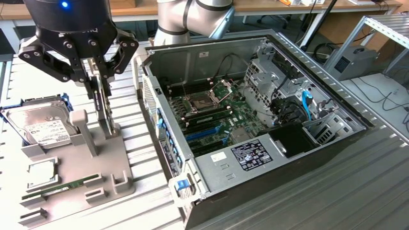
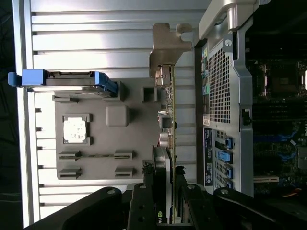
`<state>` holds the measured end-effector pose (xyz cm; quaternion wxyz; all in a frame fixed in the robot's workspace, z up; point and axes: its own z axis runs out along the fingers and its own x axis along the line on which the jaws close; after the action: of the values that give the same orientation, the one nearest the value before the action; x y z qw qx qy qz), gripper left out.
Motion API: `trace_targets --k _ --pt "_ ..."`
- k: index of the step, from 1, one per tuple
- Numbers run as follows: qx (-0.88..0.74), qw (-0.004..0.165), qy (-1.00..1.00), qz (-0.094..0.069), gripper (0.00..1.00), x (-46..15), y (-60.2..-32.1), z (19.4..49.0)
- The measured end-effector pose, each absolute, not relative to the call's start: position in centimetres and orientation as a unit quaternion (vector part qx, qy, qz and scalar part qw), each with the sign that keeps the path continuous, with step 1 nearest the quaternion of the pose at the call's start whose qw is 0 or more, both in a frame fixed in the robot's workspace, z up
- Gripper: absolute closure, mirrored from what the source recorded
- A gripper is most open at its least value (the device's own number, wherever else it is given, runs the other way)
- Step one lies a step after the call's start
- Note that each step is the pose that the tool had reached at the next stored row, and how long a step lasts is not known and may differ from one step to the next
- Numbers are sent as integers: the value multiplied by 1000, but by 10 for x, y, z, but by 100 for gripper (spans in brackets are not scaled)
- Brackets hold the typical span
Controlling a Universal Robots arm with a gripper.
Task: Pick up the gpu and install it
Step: 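Pick up the gpu and move the gpu toward the slot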
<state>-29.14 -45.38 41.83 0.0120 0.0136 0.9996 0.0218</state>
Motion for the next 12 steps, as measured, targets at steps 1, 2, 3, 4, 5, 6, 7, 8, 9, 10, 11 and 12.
trace_targets --k 1,2,3,4,5,6,7,8,9,10,11,12 --pt "14 12 1000 22 73 -290 -454 418" --pt "14 12 1000 22 73 -289 -454 418" --pt "14 12 1000 22 73 -287 -454 418" --pt "14 12 1000 22 73 -285 -454 418" --pt "14 12 1000 22 73 -283 -454 418" --pt "14 12 1000 22 73 -280 -454 418" --pt "14 12 1000 22 73 -277 -454 418" --pt "14 12 1000 22 73 -275 -454 418" --pt "14 12 1000 22 73 -271 -454 418" --pt "14 12 1000 22 73 -265 -453 418" --pt "14 12 1000 22 73 -262 -453 418" --pt "14 12 1000 22 73 -259 -453 418"
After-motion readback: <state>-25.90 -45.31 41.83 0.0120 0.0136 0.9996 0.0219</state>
